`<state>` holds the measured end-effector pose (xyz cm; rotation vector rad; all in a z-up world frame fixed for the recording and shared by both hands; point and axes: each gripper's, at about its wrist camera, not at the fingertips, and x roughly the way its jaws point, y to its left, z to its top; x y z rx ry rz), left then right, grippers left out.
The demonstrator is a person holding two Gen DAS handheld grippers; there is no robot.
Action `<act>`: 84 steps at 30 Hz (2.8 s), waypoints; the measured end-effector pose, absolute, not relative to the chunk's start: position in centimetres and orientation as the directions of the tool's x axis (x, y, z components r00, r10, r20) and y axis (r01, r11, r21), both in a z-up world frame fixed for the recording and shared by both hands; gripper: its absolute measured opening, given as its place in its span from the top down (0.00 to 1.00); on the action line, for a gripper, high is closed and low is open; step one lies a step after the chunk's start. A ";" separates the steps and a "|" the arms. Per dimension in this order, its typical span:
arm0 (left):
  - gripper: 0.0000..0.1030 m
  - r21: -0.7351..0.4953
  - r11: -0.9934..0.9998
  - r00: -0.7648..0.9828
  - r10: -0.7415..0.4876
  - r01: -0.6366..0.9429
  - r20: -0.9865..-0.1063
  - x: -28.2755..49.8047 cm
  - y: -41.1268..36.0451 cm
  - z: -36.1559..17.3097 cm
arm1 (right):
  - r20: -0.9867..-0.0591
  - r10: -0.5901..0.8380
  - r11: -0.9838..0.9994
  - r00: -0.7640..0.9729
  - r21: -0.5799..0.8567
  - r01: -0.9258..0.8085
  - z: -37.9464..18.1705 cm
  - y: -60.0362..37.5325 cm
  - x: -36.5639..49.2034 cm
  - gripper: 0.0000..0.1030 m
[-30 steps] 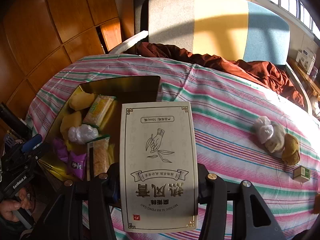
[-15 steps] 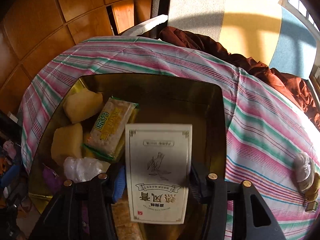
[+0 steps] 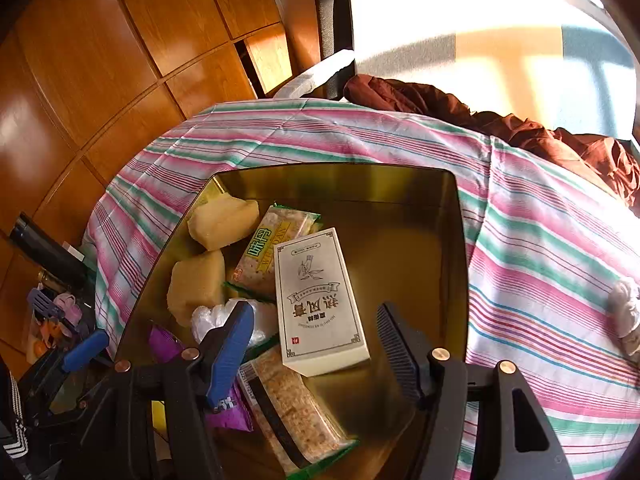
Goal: Organize objects
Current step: 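Lower the white printed box into the tray and open the right gripper, then move both grippers back toward the remaining items on the sheet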
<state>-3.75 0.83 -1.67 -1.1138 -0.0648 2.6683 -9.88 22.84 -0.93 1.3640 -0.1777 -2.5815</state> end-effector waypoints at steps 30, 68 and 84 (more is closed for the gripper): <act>0.35 -0.044 -0.890 -0.655 0.367 -0.455 -0.661 -0.8 10.5 1.5 | -0.775 0.193 -0.933 -0.602 0.044 -0.357 1.6 47.0 1.2 0.22; 0.45 -0.250 -0.723 -0.286 0.531 -0.645 -0.797 -6.8 37.6 -2.6 | -0.761 0.172 -0.471 -0.626 0.495 -0.731 -2.9 63.8 11.1 0.22; 0.48 -0.412 -0.775 -0.213 0.558 -0.479 -0.802 -16.4 48.0 -6.3 | -0.742 0.150 -0.425 -0.654 0.549 -0.720 -3.3 64.4 11.7 0.22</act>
